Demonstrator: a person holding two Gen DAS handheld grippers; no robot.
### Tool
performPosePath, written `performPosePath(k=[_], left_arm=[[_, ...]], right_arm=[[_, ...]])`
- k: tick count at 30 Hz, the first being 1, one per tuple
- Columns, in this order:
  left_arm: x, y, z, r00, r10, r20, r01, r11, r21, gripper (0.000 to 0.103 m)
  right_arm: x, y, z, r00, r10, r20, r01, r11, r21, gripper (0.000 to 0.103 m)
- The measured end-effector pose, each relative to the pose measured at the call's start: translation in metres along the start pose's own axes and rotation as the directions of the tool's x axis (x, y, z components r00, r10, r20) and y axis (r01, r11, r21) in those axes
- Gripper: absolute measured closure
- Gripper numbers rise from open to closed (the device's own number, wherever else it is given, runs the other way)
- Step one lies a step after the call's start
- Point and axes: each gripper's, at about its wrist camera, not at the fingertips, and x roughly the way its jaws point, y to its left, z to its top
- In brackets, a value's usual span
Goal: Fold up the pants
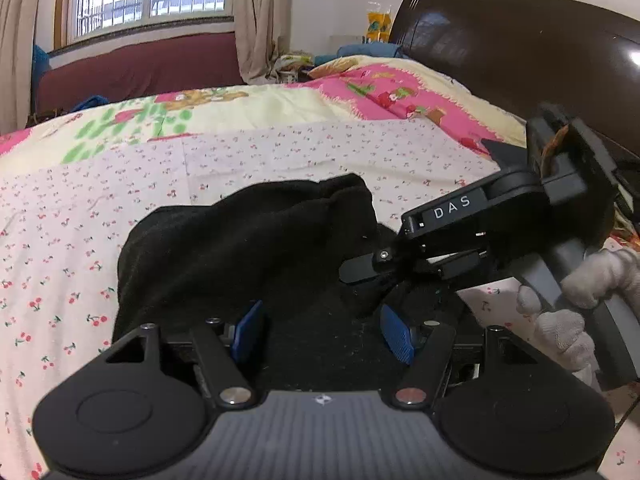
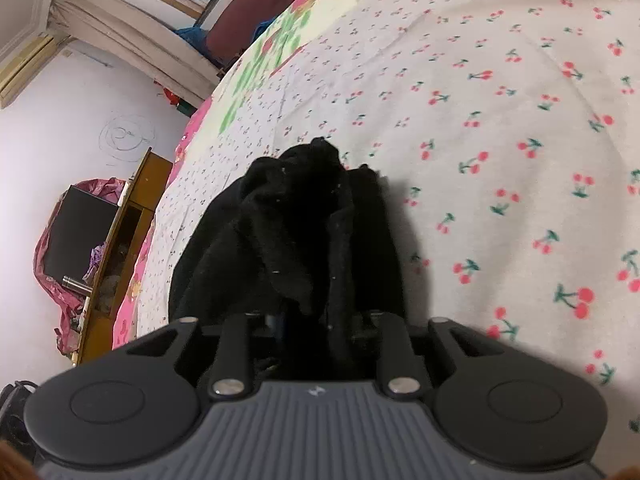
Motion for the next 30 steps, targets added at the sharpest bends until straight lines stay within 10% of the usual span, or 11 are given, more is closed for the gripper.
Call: performPosePath(k=[4, 8, 11, 16, 21, 30], left_arm=[[-0.016, 0.002, -0.005, 1.000, -0.021, 0.019, 0.021, 1.000, -0.011, 0.025], [-0.012, -0.005, -0.011, 1.000, 0.006, 0.004, -0.006, 0.999, 0.050, 0.022], [-0.007, -0.014, -0.011, 1.000, 0.014, 0.013, -0.015, 0.997, 0.069, 0.021], [-0.008, -0.017, -0.016, 0.999, 0.021, 0.026, -0.023, 0.998, 0.065, 0.021], [-0.005, -0.019, -0.021, 0.999, 0.014, 0.030, -0.017, 0.996, 0.085, 0.021], [-0.006, -0.005, -0.022, 0.997, -0.054, 0.062, 0.052, 0.998, 0.029, 0.018]], right_arm=[[-0.022, 0.029, 0.001, 0.986, -0.149, 0.073, 0.158, 0.976, -0.151, 0.062], [-0.049, 0.073, 0.002, 0.913, -0.302, 0.274, 0.379, 0.875, -0.300, 0.061], [-0.060, 0.107, 0.004, 0.939, -0.157, 0.305, 0.271, 0.884, -0.380, 0.061], [0.017, 0.134, 0.006, 0.998, -0.049, 0.025, 0.055, 0.899, -0.435, 0.064], [0.098, 0.092, 0.041, 0.957, -0.288, 0.021, 0.278, 0.899, -0.339, 0.103], [0.057, 0.146, 0.030, 0.994, -0.097, 0.048, 0.108, 0.883, -0.456, 0.088]])
